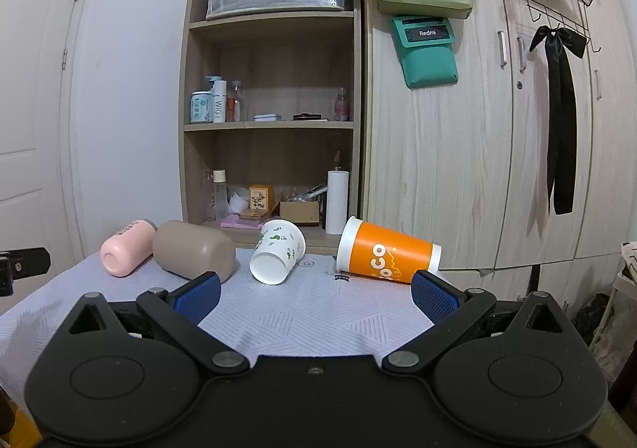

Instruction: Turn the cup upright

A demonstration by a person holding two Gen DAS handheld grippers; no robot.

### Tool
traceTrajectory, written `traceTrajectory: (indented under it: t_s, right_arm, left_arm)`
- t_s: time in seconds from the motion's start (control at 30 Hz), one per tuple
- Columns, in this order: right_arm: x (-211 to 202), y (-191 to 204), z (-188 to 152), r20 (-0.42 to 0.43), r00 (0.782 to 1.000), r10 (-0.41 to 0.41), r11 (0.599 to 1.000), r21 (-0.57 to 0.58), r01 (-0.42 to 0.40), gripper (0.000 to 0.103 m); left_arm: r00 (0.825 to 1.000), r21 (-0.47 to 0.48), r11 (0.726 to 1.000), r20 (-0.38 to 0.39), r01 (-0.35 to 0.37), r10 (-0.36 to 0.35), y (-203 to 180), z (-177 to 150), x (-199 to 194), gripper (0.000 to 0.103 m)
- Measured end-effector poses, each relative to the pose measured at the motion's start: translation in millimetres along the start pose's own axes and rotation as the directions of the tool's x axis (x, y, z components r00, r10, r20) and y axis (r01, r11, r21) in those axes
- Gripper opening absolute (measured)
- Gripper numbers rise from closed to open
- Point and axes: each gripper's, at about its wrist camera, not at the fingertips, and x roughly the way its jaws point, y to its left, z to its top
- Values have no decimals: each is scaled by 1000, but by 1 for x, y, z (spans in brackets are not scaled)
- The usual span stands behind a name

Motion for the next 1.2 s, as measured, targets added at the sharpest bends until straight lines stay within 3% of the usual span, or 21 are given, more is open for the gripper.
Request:
traceTrajectory:
  t_s: [0.3,1.2]
  right_arm:
    - [1,-5,2,-33,999,29,998,50,-27,103]
    - [1,-4,-1,-30,999,21,1000,20,-20,103]
  left_arm:
    - [999,21,999,-8,34,-34,2,0,-4,103]
    - [1000,61,998,26,9,-11,-11,-6,-6,103]
